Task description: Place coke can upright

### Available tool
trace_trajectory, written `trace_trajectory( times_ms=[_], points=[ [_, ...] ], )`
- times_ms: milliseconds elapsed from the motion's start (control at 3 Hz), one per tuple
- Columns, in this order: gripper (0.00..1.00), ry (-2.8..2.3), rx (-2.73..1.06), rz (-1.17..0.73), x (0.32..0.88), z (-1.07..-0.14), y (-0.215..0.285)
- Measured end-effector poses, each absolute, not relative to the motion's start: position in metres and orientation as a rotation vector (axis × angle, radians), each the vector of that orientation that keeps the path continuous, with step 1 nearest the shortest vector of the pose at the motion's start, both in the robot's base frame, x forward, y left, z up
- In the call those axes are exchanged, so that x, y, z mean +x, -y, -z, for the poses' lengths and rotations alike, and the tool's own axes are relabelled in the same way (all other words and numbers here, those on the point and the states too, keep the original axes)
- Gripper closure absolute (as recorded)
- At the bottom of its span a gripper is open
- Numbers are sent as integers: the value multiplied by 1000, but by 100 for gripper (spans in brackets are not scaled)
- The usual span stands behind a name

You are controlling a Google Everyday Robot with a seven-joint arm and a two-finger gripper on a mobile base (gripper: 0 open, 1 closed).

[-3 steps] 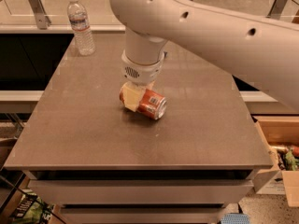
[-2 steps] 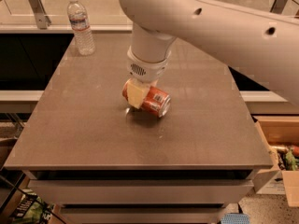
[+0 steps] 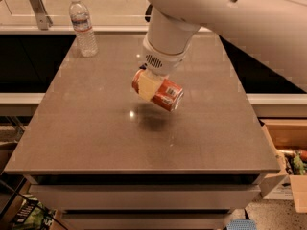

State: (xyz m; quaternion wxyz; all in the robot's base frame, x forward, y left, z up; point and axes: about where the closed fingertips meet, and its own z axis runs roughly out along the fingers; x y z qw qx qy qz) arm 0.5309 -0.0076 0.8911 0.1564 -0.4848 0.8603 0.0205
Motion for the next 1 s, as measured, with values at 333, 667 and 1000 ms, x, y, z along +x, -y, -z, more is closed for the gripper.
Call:
trace_trajectory(
  times_ms=[333,667,1000],
  points=[
    [100,-2379,-1377,-72,530,-912,12],
    [100,-2266,-1366,-96,529,-933,16],
    [100,-2145,-1357,-140,533,-951,18]
  ],
)
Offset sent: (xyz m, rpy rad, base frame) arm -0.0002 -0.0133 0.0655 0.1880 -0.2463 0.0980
